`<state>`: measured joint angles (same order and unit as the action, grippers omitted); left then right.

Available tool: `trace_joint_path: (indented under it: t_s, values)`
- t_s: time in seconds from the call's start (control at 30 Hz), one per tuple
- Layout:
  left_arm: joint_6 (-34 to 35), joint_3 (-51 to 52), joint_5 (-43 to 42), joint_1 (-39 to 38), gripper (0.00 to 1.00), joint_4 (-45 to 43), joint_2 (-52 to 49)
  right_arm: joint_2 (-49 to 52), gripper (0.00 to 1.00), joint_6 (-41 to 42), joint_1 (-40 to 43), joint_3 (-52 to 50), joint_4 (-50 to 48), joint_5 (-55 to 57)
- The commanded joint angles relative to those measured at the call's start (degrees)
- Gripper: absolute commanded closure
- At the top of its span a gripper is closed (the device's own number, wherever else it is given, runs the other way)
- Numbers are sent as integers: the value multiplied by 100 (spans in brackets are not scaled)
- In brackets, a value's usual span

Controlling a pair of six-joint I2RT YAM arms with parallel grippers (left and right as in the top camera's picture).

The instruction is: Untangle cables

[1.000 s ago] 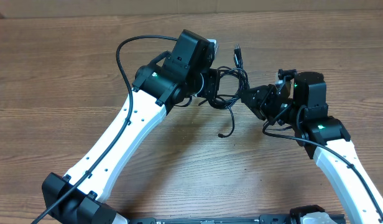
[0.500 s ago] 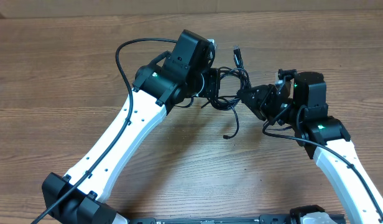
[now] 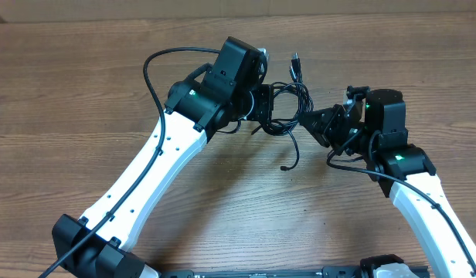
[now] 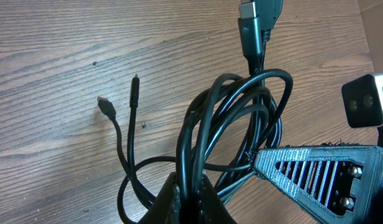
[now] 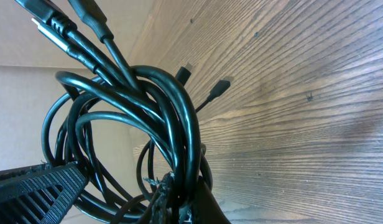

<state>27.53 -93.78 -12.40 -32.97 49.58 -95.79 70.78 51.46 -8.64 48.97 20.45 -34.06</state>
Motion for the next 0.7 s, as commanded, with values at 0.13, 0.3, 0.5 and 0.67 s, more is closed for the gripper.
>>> trace_joint_path:
  t_s: [0.13,0.3,0.5,0.67]
  values:
    - [-192,-120,599,-4,96,79,55,9,96,-588,4,50,450,656]
    - [-376,-120,686,-4,96,116,55,9,96,-872,4,50,1021,1469]
    - [-382,-120,837,-4,96,120,55,9,96,-1128,4,50,1276,1762]
    - [-378,-120,835,-4,96,120,55,9,96,-1252,4,50,1349,1768]
